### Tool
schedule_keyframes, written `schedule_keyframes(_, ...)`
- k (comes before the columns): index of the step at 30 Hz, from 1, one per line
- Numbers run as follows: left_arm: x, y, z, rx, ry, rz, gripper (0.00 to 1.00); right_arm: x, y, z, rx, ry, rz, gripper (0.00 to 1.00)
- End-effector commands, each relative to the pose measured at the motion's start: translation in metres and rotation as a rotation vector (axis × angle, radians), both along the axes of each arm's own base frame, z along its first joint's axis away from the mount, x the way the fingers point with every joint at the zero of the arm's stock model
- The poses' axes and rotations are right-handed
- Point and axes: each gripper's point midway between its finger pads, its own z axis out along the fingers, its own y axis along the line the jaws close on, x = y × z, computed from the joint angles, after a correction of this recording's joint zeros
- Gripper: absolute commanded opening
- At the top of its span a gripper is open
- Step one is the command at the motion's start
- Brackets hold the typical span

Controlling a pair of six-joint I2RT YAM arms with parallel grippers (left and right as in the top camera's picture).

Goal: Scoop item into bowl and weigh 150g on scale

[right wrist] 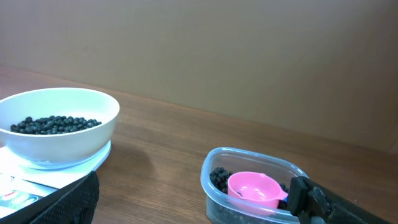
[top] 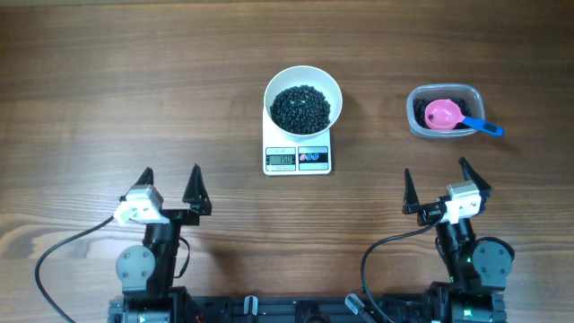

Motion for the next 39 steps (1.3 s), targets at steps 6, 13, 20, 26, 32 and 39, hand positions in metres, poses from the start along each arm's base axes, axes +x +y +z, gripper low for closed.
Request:
schedule_keyframes(6, -0.001, 0.008, -0.01, 0.023, 0.035, 0.046, 1.0, 0.0, -0.003, 0.003, 0.016, -0.011, -0.016, 1.0)
schedule_keyframes(13, -0.001, 0.004, -0.01, 0.065, 0.032, 0.021, 1.0, 0.0, -0.003, 0.003, 0.016, -0.011, -0.016, 1.0)
schedule_keyframes(20, -0.001, -0.009, -0.008, 0.233, 0.007, -0.063, 1.0, 0.0, -0.003, 0.003, 0.015, -0.012, -0.016, 1.0)
schedule_keyframes(26, -0.001, -0.008, -0.008, 0.246, 0.007, -0.058, 1.0, 0.0, -0.003, 0.003, 0.016, -0.011, -0.016, 1.0)
schedule_keyframes(32, -0.001, -0.007, -0.008, 0.351, 0.001, -0.055, 1.0, 0.0, -0.003, 0.003, 0.016, -0.011, -0.016, 1.0)
schedule_keyframes(39, -0.001, 0.005, -0.01, 0.256, 0.025, 0.018, 1.0, 0.0, -0.003, 0.003, 0.016, -0.011, -0.016, 1.0)
